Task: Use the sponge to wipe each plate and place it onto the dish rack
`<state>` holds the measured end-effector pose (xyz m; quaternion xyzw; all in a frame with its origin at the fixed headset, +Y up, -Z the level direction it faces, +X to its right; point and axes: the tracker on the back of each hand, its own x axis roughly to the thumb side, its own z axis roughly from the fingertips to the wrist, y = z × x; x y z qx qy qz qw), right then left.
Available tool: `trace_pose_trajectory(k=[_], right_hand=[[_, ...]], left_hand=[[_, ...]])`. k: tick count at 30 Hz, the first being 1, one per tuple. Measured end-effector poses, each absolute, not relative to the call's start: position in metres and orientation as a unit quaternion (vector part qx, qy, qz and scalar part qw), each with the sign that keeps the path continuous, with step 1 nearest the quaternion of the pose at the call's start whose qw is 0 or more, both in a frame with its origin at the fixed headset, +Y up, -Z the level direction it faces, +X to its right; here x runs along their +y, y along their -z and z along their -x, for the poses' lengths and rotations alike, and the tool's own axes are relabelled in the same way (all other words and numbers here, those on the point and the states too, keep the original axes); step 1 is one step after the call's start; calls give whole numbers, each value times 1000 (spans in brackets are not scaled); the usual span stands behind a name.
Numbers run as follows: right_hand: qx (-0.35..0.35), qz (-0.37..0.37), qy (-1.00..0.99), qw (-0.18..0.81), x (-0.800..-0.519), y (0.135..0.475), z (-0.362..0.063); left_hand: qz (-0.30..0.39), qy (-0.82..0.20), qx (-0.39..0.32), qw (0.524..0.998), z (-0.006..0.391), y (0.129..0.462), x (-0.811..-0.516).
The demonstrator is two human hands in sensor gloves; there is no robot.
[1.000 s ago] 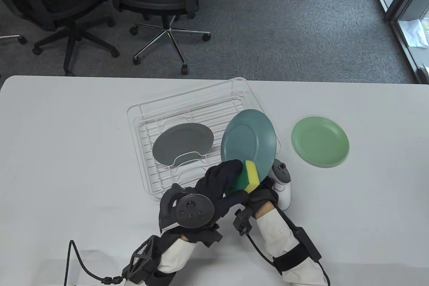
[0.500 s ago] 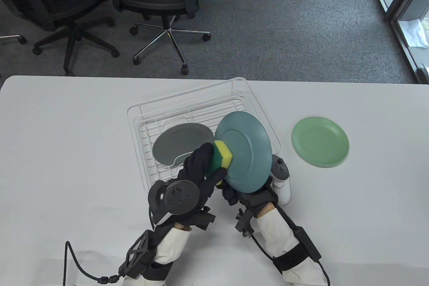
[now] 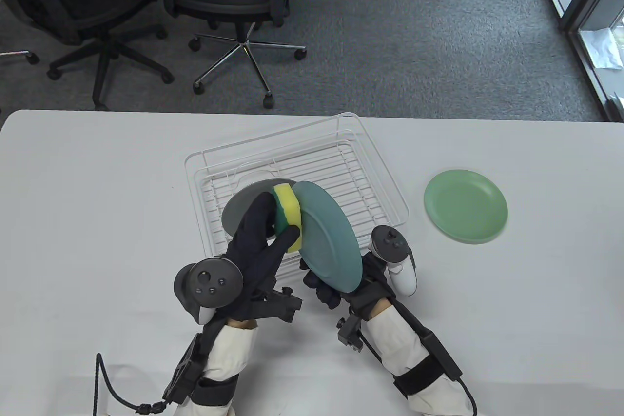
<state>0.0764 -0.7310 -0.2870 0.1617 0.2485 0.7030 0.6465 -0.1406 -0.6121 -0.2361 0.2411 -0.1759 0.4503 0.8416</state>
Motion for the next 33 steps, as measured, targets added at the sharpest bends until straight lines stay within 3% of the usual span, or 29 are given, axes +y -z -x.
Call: trace_pose_trajectory(k=[8, 15, 19, 25, 33], right_hand=[[253, -139, -697, 656, -735, 288, -79], [263, -133, -654, 697, -734, 291, -89], [261, -135, -643, 707, -733, 292, -93], [263, -149, -645, 702, -731, 292, -92], [254, -150, -697, 654, -732, 291, -87]], left_hand=[[-246, -424, -277, 826, 104, 204, -594], [-179, -397, -317, 843, 84, 204, -600], [-178, -357, -298, 867, 83, 210, -605], [-213, -303, -212, 904, 100, 230, -619], [-232, -375, -178, 879, 129, 235, -612]])
